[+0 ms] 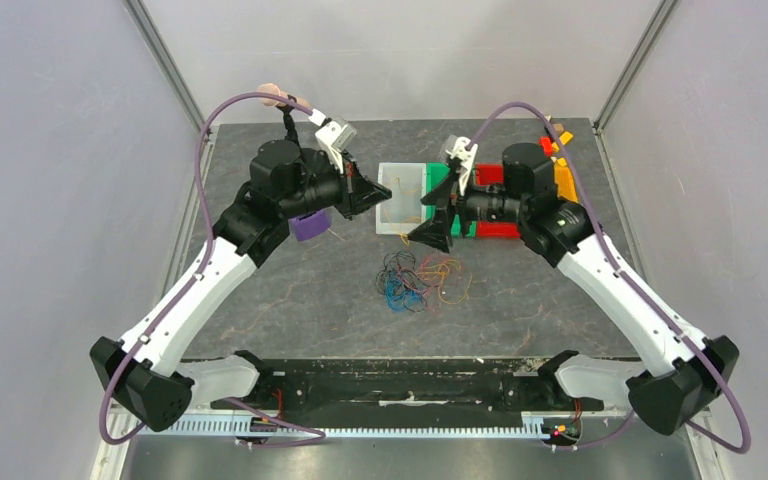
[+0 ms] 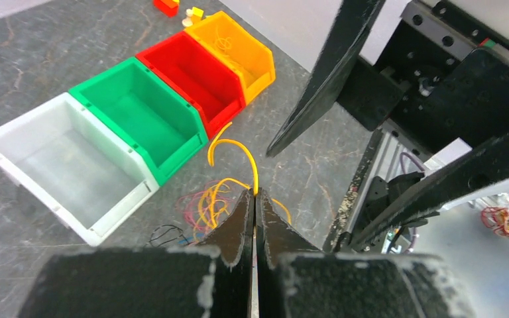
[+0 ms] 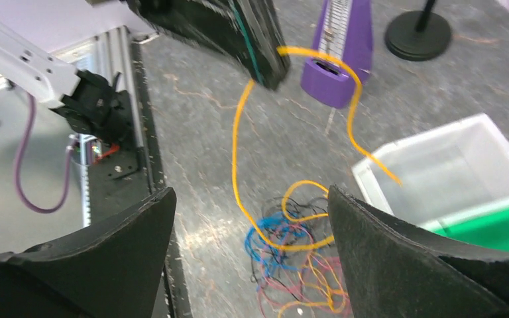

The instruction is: Untangle the cables

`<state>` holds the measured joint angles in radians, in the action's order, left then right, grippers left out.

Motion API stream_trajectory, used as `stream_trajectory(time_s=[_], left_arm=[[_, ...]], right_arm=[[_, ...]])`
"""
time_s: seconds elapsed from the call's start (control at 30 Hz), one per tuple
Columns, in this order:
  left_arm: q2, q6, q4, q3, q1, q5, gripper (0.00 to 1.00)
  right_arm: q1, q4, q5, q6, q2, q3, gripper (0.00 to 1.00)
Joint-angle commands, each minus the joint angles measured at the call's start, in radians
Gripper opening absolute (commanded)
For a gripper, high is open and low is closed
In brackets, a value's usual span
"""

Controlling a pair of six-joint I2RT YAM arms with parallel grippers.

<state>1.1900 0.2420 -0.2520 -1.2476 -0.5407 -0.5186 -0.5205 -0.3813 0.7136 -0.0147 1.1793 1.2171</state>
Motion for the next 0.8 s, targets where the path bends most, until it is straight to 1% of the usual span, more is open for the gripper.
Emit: stream_trajectory(time_s=[0.0,0.1,0.13,0.17,0.2,0.23,0.27,0.3,0.33,0.37,0.4,0.5,0.53,0.57,0.6,0.67,0.7,0.77], left_arm=[[0.017,0.105,0.082,-0.004,-0.016,-0.017,0.02],[0.032,0.123,0.097,-0.007,-0.027,-0.015,0.02],[0.037,0.129,0.101,-0.009,-0.030,-0.014,0.02],[0.044,0.134,0.104,-0.013,-0.034,-0.012,0.02],[0.050,0.140,0.104,-0.016,-0.036,-0.010,0.02],[0.056,0.152,0.105,-0.019,-0.036,-0.004,0.02],[0.062,0.158,0.102,-0.021,-0.036,0.010,0.02],[0.066,0.161,0.096,-0.022,-0.036,0.023,0.02],[0.071,0.161,0.092,-0.024,-0.036,0.033,0.02],[0.075,0.161,0.091,-0.024,-0.036,0.038,0.02],[0.081,0.163,0.091,-0.025,-0.036,0.042,0.02],[0.098,0.179,0.092,-0.026,-0.035,0.046,0.02],[0.104,0.181,0.091,-0.030,-0.035,0.045,0.08],[0.108,0.183,0.088,-0.033,-0.035,0.044,0.12],[0.111,0.183,0.087,-0.036,-0.032,0.043,0.24],[0.114,0.183,0.079,-0.044,-0.027,0.048,0.61],[0.115,0.176,0.067,-0.053,-0.021,0.052,0.72],[0.116,0.156,0.046,-0.064,-0.008,0.047,0.75]], right_arm=[[-0.049,0.087,0.072,0.096,0.081,0.076,0.87],[-0.077,0.147,0.059,0.149,0.119,0.083,0.84],[-0.085,0.158,0.039,0.161,0.131,0.084,0.81],[-0.091,0.162,0.021,0.166,0.144,0.085,0.73],[-0.093,0.163,0.008,0.168,0.152,0.087,0.64],[-0.094,0.162,-0.007,0.167,0.153,0.089,0.50],[-0.093,0.158,-0.012,0.159,0.148,0.088,0.41],[-0.091,0.157,-0.019,0.148,0.136,0.085,0.28],[-0.089,0.157,-0.025,0.144,0.119,0.079,0.10],[-0.083,0.156,-0.038,0.146,0.106,0.070,0.00],[-0.067,0.158,-0.047,0.154,0.087,0.053,0.00],[0.047,0.166,-0.016,0.196,0.053,0.006,0.00],[0.090,0.166,0.015,0.208,0.049,-0.003,0.00],[0.137,0.164,0.041,0.219,0.047,-0.007,0.00],[0.184,0.159,0.067,0.229,0.045,-0.011,0.00],[0.260,0.141,0.104,0.231,0.045,-0.006,0.00],[0.313,0.124,0.117,0.213,0.045,0.002,0.00],[0.420,0.079,0.125,0.159,0.050,0.018,0.00]])
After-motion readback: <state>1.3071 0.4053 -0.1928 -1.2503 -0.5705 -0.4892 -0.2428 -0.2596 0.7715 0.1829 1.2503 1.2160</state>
